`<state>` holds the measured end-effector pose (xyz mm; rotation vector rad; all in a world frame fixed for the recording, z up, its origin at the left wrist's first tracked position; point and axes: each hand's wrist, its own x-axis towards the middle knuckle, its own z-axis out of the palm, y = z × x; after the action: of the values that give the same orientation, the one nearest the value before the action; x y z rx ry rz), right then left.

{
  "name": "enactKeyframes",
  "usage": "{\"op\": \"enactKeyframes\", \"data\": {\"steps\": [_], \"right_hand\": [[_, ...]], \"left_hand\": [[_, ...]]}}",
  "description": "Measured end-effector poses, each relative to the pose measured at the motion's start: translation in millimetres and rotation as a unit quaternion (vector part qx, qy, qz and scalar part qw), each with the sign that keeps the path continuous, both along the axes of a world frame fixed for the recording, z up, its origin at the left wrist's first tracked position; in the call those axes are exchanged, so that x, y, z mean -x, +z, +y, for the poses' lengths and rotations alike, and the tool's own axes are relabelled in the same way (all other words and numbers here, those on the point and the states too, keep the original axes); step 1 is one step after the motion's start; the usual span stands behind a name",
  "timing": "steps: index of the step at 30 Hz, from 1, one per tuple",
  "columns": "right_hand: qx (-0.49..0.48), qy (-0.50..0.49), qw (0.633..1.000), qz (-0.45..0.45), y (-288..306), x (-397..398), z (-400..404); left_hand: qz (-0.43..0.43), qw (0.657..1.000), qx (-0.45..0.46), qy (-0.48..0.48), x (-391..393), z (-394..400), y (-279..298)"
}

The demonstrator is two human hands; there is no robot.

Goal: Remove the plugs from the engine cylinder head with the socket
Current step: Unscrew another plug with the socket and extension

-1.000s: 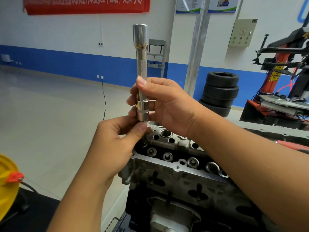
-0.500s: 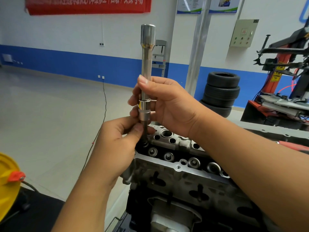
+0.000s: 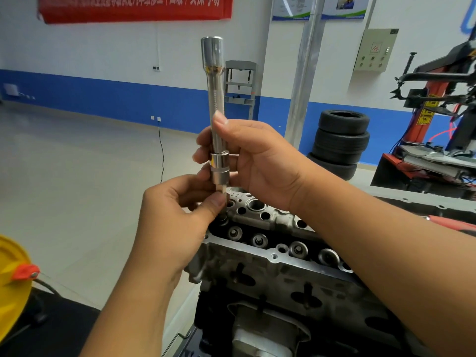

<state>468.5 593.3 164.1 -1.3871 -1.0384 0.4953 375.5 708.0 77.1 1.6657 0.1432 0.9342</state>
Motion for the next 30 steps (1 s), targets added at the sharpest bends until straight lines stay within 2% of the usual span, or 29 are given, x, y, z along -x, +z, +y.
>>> {"op": "enactKeyframes", "data": {"steps": [3,6,9,12,14,17,24,28,30], "right_hand": [[-0.002,-0.003,1.000,0.003,-0.3,-0.8,0.3],[-0.005,0.000,1.000,0.004,-0.8,-1.3,0.5],[-0.008,0.003,1.000,0.000,-1.7,-1.1,1.5],[-0.015,0.006,1.000,-0.001,-0.5,-0.9,1.0],[-0.019,0.007,1.000,-0.003,0.3,-1.4,-0.2],[-0.020,0.001,1.000,-0.003,0.1,-2.1,-0.5],[-0.017,0.014,1.000,0.005,-0.8,-1.4,0.1],[-0.020,0.010,1.000,0.005,-1.2,-1.5,1.1],[-0.020,0.010,1.000,0.003,-1.6,-0.8,1.8]], "left_hand": [[-0.005,1.000,0.002,0.003,0.6,2.2,-0.5],[0.024,0.996,0.016,-0.082,2.5,2.2,0.6],[0.019,0.999,-0.017,-0.030,0.3,0.6,-0.5],[-0.011,1.000,-0.011,0.018,1.0,-1.2,1.7],[0.007,1.000,-0.019,-0.007,2.3,1.2,2.2],[0.040,0.994,0.004,-0.104,2.6,-0.2,3.3],[-0.014,1.000,-0.005,-0.005,-1.9,-0.5,-0.9],[0.003,0.994,0.019,-0.108,-1.3,3.6,-1.0],[0.004,0.997,0.005,-0.080,-2.7,4.8,-3.3]]}}
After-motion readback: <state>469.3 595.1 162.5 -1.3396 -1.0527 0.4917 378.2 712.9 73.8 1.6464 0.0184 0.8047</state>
